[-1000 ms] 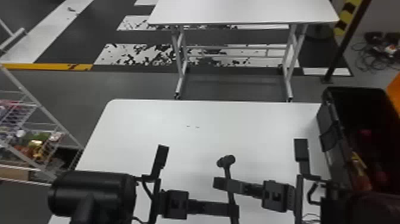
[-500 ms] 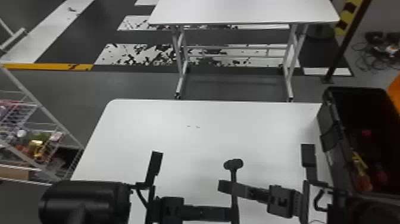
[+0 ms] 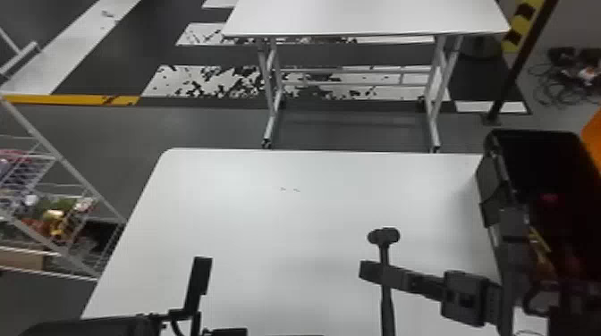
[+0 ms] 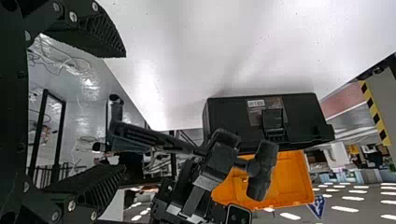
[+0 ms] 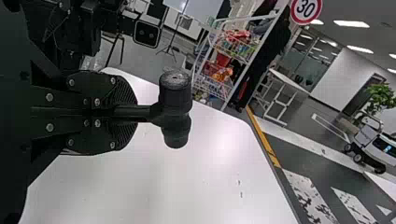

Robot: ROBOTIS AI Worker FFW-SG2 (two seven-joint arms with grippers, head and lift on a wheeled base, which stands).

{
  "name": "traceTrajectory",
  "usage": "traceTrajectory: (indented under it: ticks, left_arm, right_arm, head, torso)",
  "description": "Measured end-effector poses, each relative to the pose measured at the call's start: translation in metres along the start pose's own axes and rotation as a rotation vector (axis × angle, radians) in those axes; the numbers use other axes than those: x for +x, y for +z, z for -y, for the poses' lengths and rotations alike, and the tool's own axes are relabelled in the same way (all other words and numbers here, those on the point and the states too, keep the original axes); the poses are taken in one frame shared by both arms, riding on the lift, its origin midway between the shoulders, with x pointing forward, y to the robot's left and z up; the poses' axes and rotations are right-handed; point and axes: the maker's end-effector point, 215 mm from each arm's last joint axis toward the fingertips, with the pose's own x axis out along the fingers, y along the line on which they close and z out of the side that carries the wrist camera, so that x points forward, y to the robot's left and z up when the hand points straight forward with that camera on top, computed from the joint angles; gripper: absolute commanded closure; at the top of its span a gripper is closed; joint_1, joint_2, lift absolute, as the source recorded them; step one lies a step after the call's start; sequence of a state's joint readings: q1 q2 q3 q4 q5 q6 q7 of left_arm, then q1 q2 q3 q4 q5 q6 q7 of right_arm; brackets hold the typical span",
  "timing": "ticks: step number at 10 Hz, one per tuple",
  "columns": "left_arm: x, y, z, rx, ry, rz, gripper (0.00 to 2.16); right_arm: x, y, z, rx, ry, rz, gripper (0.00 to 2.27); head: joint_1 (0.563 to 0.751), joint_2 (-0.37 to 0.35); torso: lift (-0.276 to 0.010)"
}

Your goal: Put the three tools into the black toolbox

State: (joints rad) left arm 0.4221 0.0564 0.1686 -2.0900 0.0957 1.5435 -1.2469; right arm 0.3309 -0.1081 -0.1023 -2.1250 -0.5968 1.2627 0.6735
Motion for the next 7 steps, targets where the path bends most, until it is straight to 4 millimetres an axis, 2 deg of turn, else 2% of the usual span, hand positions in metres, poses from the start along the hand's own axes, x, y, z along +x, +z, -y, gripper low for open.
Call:
traceTrajectory:
  ticks: [1, 2, 4, 5, 7]
  left_arm:
    - [-0.010, -0.002, -0.011, 0.016, 0.024, 0.035, 0.03]
    - [-0.018, -0.003, -0.021, 0.034, 0.049, 0.075, 0.03]
    - [-0.025, -0.009, -0.044, 0.035, 0.108, 0.108, 0.03]
    - [-0.027, -0.009, -0.049, 0.035, 0.111, 0.119, 0.03]
    - [-0.027, -0.007, -0.050, 0.039, 0.113, 0.127, 0.03]
  right_arm:
    - [-0.025, 0.016, 0.004, -0.049, -0.064, 0.023, 2.25]
    - [-0.055, 0.035, 0.012, -0.119, -0.144, 0.046, 2.25]
    - [-0.124, 0.081, 0.040, -0.215, -0.297, 0.108, 2.25]
    - [-0.155, 0.107, 0.053, -0.256, -0.369, 0.151, 2.25]
    - [-0.205, 0.154, 0.080, -0.365, -0.521, 0.236, 2.25]
  head:
    - [0.695, 0.074]
    - [0.695, 0.028]
    - [0.695, -0.122]
    - [0.695, -0.196]
    - [0.695, -0.287]
  torso:
    - [-0.051]
    - [-0.051]
    - [-0.051]
    - [-0.051]
    - [-0.051]
